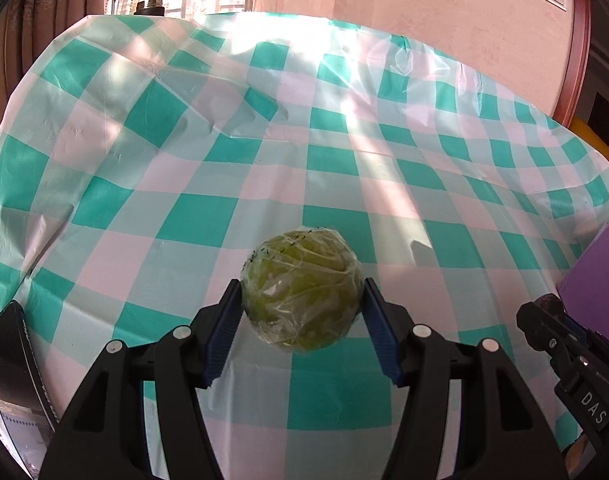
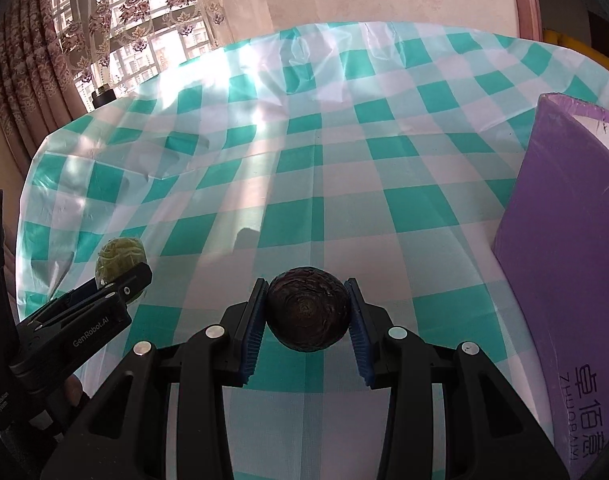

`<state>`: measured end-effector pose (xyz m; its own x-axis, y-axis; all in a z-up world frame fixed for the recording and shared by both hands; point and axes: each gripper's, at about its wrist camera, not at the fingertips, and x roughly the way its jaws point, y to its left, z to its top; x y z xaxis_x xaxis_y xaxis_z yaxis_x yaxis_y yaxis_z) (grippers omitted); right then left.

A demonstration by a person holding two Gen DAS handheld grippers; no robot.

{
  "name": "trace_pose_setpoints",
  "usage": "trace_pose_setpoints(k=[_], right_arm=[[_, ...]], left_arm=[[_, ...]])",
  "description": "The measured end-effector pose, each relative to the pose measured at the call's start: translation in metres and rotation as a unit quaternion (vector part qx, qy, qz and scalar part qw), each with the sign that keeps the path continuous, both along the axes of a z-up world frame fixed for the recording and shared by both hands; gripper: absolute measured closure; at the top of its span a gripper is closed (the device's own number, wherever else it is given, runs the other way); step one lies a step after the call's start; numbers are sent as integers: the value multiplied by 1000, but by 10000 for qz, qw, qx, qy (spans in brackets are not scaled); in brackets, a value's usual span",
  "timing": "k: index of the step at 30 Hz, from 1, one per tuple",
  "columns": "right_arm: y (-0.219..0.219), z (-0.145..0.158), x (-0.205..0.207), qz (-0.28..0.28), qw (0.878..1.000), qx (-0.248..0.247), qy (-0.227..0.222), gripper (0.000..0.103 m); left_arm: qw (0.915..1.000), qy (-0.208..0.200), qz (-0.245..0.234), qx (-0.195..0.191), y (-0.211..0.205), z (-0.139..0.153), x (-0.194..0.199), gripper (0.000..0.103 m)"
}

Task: Organize fruits
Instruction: 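Carry the bagged cabbage and date with both tools over the purple box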

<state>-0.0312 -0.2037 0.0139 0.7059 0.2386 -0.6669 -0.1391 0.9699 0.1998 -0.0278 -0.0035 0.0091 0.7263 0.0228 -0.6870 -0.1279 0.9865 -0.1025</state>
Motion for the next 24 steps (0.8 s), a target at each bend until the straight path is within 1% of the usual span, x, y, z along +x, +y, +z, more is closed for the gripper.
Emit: trace_pose_setpoints(k=[6,11,17,21,24], right_arm=[[-5,4,-28,163,9998,-112,-97,64],[-15,23,-54,181,9987,-56,-465,64],[-49,58,-84,-143,9942,266,-1028,64],[-76,80,-102,-391,9892,399,-1359,64],[-97,93,-111,-602,9863,361,-1496,64]], left_arm=[[9999,-57,-130,34,-12,2,-19,43],[9994,-154,-311,-28,-26,10,-32,43],[9965,-592,-589,-21,-50,43,-47,43],[9920,-875,-914,33,-77,68,-57,43],[9871,-1050,-1203,60,-103,84,-61,43]])
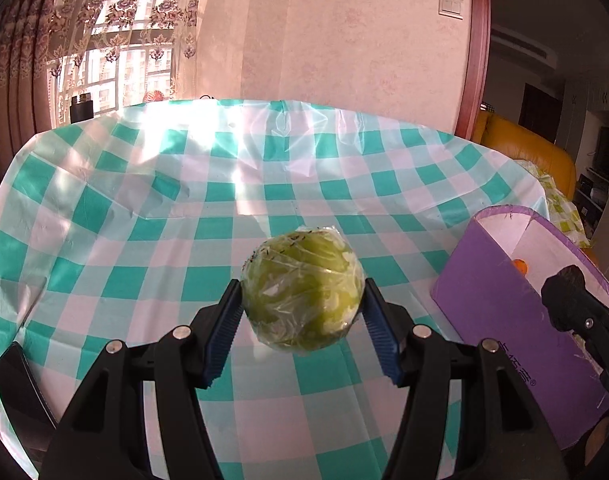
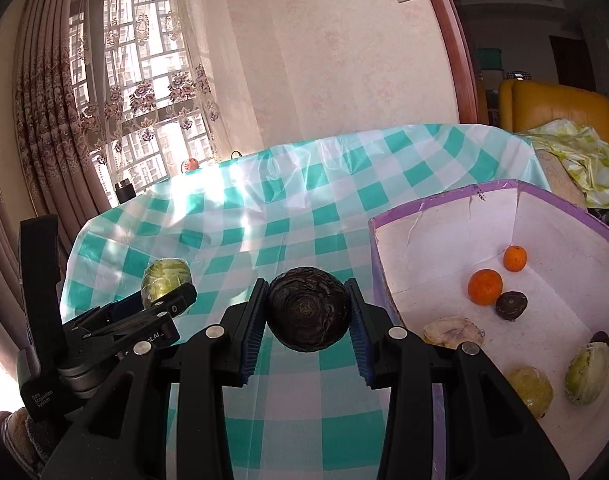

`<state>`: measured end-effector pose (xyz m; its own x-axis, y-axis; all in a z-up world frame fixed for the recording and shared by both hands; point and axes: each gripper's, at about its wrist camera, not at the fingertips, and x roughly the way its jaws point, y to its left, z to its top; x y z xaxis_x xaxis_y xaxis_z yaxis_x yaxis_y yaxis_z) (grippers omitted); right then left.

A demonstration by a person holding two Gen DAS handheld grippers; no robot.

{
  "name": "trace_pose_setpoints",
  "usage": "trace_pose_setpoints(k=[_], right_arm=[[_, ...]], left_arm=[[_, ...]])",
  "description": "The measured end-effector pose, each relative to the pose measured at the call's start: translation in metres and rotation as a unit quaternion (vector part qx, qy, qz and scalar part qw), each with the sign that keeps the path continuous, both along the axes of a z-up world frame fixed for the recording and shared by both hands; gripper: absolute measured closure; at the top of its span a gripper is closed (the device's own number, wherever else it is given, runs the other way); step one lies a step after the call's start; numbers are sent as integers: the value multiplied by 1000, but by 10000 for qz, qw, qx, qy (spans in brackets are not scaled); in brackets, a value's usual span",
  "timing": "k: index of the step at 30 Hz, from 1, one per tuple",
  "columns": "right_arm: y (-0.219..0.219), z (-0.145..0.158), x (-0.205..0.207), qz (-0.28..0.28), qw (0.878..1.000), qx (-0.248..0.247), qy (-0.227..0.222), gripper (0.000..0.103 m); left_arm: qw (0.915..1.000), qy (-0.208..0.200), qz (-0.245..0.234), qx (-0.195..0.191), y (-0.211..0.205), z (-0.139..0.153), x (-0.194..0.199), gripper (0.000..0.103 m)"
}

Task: Organize fruits
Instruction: 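Carry the bagged cabbage and date with both tools over the purple box, then open both tools to drop the cabbage and date into the box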

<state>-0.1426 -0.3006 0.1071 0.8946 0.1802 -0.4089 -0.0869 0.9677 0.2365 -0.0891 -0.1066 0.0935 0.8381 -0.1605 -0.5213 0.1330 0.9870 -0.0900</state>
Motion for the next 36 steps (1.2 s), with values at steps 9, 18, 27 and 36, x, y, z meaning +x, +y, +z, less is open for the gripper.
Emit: trace_pose_setpoints(k=[9,18,27,36], right_arm=[[-82,11,-6,-778,9954,215,525,64],[-143,5,4,-1397,9769,-693,1462,64],[-171,-33,40,-877,9552,-1150,2583,63],[-189,-27,49,-755,9529,-983,2769,31]], left_arm=[[9943,-169,-1032,207,-97,24,2,43],[9709,566,-2241,624,-196,15,10,43],[9382,1411,-2766,1526,-268,-17,21,43],[9329,1528,-2781,1701,-276,-19,17,30]])
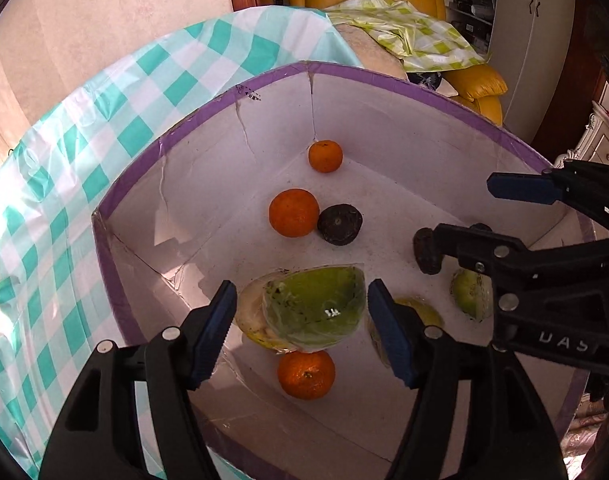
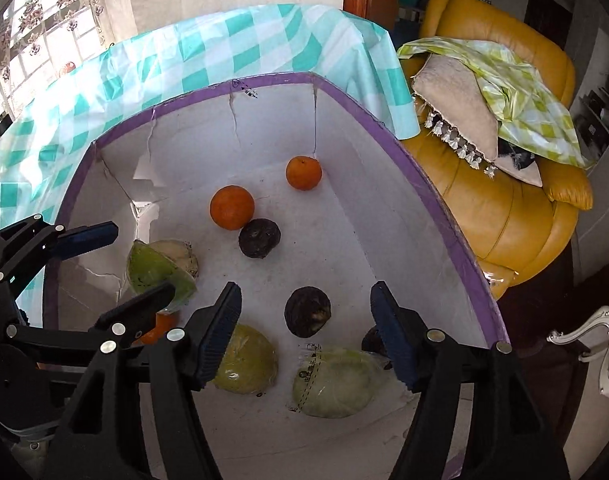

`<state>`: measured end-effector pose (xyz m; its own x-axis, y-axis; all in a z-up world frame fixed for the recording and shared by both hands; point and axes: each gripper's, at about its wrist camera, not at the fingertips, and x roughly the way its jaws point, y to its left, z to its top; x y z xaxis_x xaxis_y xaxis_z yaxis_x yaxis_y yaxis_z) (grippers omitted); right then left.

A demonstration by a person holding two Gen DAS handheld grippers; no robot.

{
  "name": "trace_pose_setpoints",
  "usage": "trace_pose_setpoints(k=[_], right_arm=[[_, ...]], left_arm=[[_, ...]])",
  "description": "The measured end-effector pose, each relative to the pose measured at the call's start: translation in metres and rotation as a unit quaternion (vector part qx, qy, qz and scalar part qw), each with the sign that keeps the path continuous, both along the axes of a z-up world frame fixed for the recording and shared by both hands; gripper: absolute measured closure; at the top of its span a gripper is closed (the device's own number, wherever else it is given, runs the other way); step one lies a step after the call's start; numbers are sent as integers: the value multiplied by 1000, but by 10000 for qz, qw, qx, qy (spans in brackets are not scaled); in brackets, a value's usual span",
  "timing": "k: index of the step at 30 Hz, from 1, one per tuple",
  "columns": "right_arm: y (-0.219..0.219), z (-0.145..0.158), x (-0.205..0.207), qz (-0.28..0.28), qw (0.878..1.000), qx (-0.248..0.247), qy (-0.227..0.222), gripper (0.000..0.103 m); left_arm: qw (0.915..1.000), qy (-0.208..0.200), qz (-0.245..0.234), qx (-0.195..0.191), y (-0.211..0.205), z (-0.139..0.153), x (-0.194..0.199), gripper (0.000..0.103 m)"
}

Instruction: Organize fruits

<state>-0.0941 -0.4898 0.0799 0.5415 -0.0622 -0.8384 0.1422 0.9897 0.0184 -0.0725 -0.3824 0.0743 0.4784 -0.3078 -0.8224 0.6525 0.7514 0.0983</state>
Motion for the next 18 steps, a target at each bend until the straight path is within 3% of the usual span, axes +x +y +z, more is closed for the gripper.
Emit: trace_pose_setpoints(k=[2,7,11,18], right_arm=[[-2,0,2,64,9999,75,52,26],[-9,-4,6,101,9995,104,285,22],[-20,-7,7,199,9980,469,372,18],[-21,-4,7,257,9972,607,356,16]], left_arm=[[10000,-63,-21,-49,0,6,-5,16],[9998,-137,64,96,0,11,-10,5],[9999,45,96,-59,1,13,-7,2],[9996,76,251,106,0,8,3,2]])
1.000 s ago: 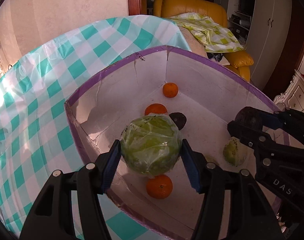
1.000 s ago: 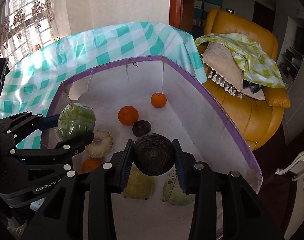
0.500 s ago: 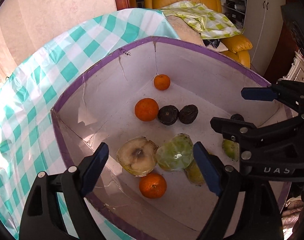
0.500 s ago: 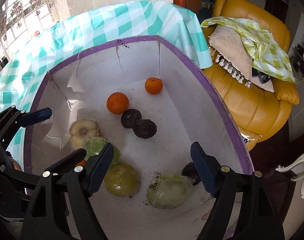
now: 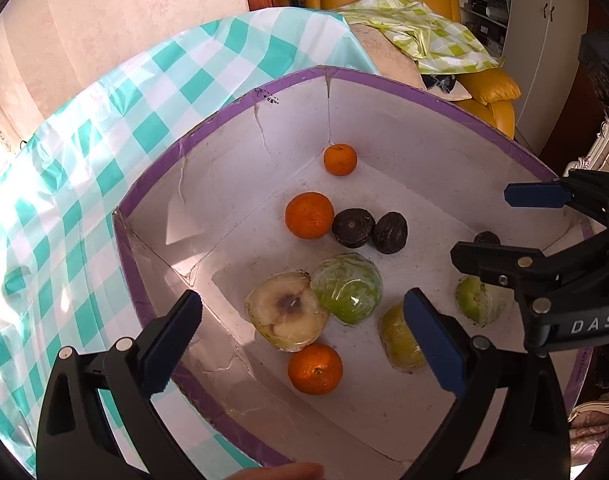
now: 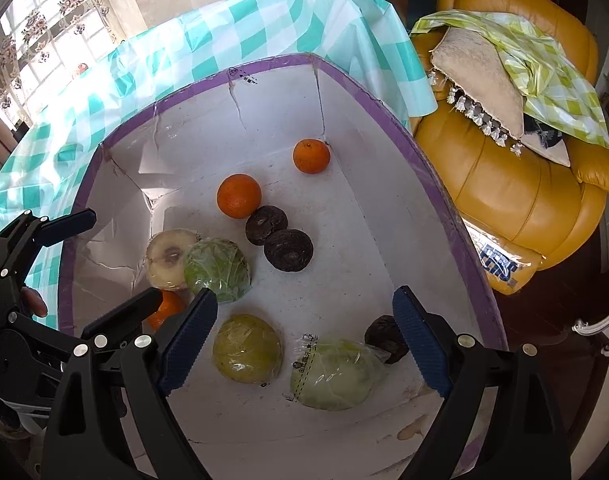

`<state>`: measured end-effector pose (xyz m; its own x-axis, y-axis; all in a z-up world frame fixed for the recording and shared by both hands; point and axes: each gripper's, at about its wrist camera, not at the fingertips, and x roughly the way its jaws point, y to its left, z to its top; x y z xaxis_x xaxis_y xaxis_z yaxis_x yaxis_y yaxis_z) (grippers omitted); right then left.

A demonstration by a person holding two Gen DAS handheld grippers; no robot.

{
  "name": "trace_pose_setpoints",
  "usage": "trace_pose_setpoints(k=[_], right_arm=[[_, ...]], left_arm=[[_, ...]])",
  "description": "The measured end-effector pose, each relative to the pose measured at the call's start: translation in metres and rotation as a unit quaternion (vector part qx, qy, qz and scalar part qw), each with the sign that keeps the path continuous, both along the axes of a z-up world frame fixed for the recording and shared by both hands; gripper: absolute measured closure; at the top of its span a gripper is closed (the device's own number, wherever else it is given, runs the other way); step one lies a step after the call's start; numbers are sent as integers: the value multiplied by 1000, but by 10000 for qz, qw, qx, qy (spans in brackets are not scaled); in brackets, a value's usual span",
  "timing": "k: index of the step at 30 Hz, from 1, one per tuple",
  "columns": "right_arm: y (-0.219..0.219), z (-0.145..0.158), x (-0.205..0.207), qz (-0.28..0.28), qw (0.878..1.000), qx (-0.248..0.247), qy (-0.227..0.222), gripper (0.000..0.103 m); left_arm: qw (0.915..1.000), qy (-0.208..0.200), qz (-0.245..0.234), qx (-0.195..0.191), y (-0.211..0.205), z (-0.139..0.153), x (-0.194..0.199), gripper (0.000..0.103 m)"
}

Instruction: Organize fruits

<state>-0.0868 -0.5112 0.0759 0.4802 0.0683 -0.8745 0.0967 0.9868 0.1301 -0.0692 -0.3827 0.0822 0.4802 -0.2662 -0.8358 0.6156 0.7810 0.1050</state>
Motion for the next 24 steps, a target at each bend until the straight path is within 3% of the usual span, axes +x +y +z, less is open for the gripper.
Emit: trace_pose_setpoints(k=[5,24], right_arm=[[3,-1,-2,100,9999,13,23,16],[6,-2,-8,210,9997,-44,69,16]], left_arm=[[9998,141,17,109,-4,-11,9,2],[9996,1,62,260,-8,-15,10,2]])
